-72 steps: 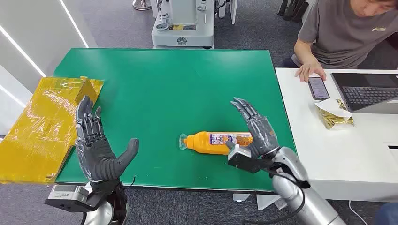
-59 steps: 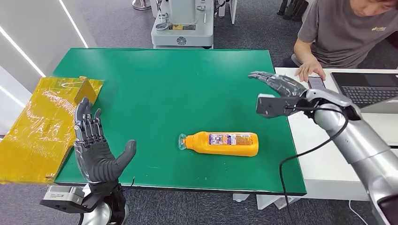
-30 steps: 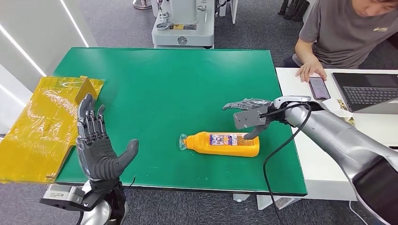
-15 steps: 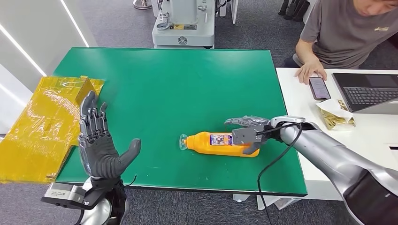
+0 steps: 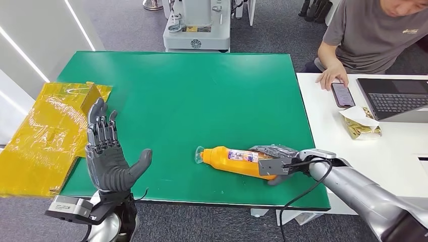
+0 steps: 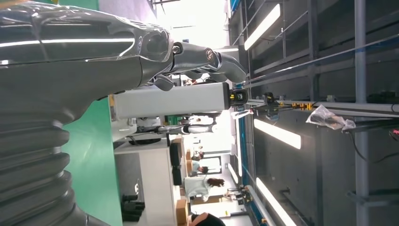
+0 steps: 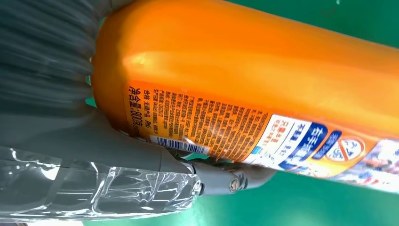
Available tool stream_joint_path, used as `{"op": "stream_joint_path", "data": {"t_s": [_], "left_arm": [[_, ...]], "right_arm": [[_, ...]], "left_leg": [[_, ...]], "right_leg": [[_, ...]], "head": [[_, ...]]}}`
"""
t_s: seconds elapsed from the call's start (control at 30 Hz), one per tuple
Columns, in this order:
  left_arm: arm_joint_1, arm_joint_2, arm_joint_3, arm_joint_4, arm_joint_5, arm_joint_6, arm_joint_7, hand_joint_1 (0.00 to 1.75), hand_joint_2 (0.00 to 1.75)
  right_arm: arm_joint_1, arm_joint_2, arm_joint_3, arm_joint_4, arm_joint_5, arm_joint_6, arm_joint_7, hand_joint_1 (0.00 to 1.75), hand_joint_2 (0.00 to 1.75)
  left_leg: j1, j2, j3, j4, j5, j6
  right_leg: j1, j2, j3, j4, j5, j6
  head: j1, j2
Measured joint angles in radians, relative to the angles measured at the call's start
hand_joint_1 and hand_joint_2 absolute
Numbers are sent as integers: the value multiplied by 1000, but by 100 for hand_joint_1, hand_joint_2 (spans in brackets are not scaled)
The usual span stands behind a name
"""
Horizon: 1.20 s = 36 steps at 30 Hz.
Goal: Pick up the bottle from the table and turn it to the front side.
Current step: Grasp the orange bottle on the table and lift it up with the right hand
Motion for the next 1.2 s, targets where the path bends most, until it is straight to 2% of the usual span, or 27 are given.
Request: {"op": "stream_joint_path", "data": {"t_s": [0.1, 0.13, 0.23, 0.27, 0.6, 1.0, 1.2], "left_arm": [[0, 0, 0, 1, 0, 1, 0, 0, 175], [-1, 0, 0, 1, 1, 2, 0, 0, 175], [-1, 0, 0, 1, 1, 3, 0, 0, 175], [-1, 0, 0, 2, 2, 3, 0, 0, 175], [-12, 0, -2, 8, 3, 4, 0, 0, 175], [-13, 0, -5, 11, 4, 5, 0, 0, 175], [-13, 0, -9, 15, 6, 16, 0, 0, 175]], "right_arm": [[40, -13, -36, -32, 20, -26, 9, 0, 175], [52, -17, -49, -44, 27, -35, 13, 31, 175], [86, -26, -85, -77, 49, -57, 25, 160, 175], [96, -27, -96, -86, 56, -65, 27, 172, 175], [181, -28, -217, -148, 142, -122, 32, 175, 175], [206, -28, -252, -164, 151, -128, 32, 175, 175], [230, -25, -286, -177, 185, -161, 32, 175, 175]], "left_leg": [[0, 0, 0, 0, 0, 0], [0, 0, 1, 0, 0, 0], [0, 0, 1, 0, 0, 0], [0, 0, 1, 0, 0, 0], [0, 0, 2, 0, 0, 0], [0, 0, 2, 0, 0, 1], [0, 0, 2, 0, 0, 1]], "right_leg": [[0, 0, 0, 0, 0, 0], [0, 0, 1, 0, 0, 0], [0, 0, 1, 0, 0, 0], [0, 0, 1, 0, 0, 0], [0, 0, 3, 0, 0, 0], [0, 0, 3, 0, 0, 0], [0, 0, 3, 0, 0, 0]], "head": [[0, 0], [0, 0], [0, 0], [0, 0], [0, 0], [0, 0], [0, 0]]}}
